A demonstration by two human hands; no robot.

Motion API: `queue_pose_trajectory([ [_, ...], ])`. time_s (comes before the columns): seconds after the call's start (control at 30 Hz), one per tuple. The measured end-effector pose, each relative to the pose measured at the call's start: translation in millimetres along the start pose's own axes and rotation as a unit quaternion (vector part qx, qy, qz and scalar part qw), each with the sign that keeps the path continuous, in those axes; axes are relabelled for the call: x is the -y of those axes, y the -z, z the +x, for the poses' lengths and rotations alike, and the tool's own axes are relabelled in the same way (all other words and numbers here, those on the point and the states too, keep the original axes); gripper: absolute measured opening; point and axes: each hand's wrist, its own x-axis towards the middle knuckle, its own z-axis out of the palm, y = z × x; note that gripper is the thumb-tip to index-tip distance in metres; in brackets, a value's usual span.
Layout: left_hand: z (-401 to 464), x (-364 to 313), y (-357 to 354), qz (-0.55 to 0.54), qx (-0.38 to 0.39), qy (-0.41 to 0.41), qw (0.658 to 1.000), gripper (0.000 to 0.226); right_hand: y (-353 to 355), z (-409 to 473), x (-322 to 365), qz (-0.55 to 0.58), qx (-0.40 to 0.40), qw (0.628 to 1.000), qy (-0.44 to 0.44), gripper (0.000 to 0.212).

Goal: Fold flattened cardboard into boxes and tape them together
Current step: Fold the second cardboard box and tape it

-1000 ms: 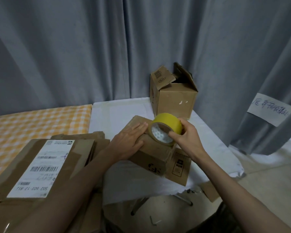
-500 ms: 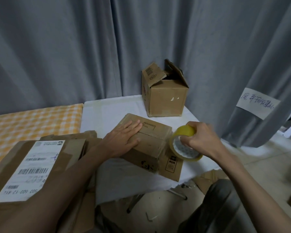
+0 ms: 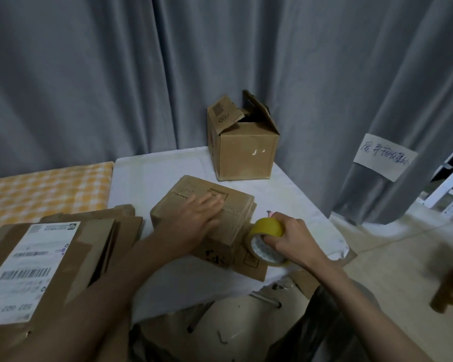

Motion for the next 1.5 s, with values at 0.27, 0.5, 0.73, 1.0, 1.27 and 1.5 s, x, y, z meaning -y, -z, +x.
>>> queue_pose_trajectory([
  [0.27, 7.0, -33.7, -18.6, 0.048, 0.045, 0.057, 0.996, 0.078, -2.3, 0.9, -2.6, 0.081, 0.036, 0.996, -0.004, 0.032],
  [0.5, 10.8, 6.5, -6.6, -0.034, 0.064, 0.103, 0.992, 0.076, -17.6, 2.5, 14.8, 0.237, 0.155, 0.959, 0.032, 0.038],
  [0.73, 20.9, -5.4, -24.6, -0.076, -0.008, 0.174, 0.982, 0.098, -15.6, 17.4, -17.5, 0.211, -0.003, 0.977, -0.040, 0.037],
  [1.0, 20.5, -5.3, -24.7, -0.077, -0.013, 0.185, 0.980, 0.108, -19.7, 50.6, -52.6, -0.103, -0.006, 0.989, -0.106, 0.034],
  [1.27, 18.4, -9.4, -20.4, -0.066, -0.011, 0.187, 0.980, 0.111, 4.8, 43.3, -8.5, 0.137, -0.108, 0.974, 0.143, 0.009],
  [1.5, 17.2, -15.1, -15.5, -0.071, -0.007, 0.191, 0.979, 0.109, -1.1, 45.7, 36.1, 0.120, -0.054, 0.941, 0.311, 0.021],
])
